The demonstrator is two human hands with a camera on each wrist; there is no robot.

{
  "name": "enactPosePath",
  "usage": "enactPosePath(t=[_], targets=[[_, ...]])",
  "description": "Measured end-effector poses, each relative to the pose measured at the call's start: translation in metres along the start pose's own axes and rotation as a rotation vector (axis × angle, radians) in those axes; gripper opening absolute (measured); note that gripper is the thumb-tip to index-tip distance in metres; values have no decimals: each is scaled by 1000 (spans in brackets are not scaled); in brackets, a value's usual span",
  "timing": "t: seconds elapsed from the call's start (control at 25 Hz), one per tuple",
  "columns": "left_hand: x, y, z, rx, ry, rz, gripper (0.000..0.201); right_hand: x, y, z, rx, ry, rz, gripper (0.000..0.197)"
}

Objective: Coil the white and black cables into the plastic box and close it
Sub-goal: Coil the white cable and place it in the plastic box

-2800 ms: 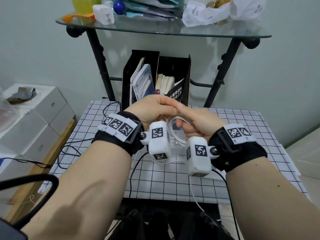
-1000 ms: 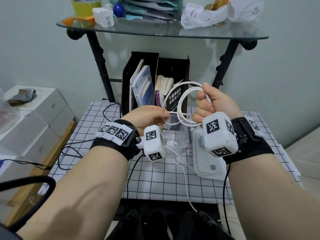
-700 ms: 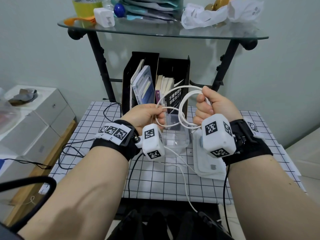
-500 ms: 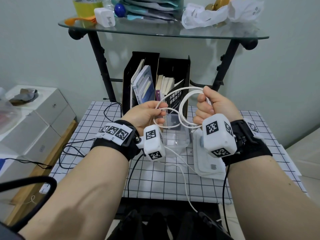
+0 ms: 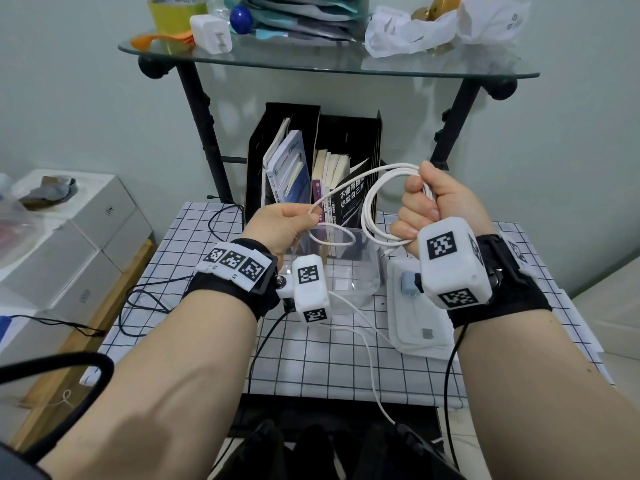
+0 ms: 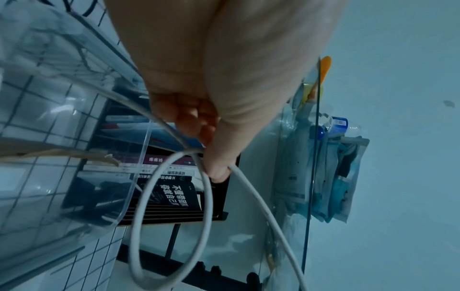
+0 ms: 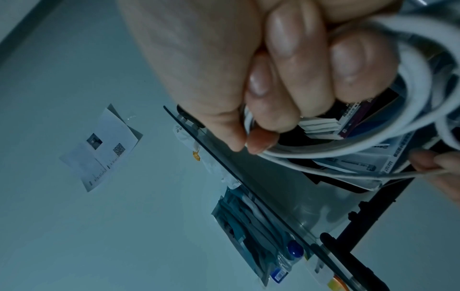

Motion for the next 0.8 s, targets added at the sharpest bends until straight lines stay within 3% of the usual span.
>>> enactPosePath(t=[0.2,0.56,0.68,0.8], targets=[[2,1,-11,63,27,103,11,-1,-2,-2,4,3,4,45],[17,3,-23,290,46,251,39,7,0,-10,34,0,51,45],[17,6,-27,349,-2,240,22,8,-1,-13,41,0,61,46],[16,10,-29,357,58,259,18,8,-4,-11,16,-33,78,47]])
Point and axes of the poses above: each hand's wrist, its own y-axis away from the middle knuckle, its own z-axis out of the back of the hand, x = y × z, the point moved 5 cm from there along -y, towards the middle knuckle, and after that the axes turned 9 degrees about x, right-handed, at the moved point
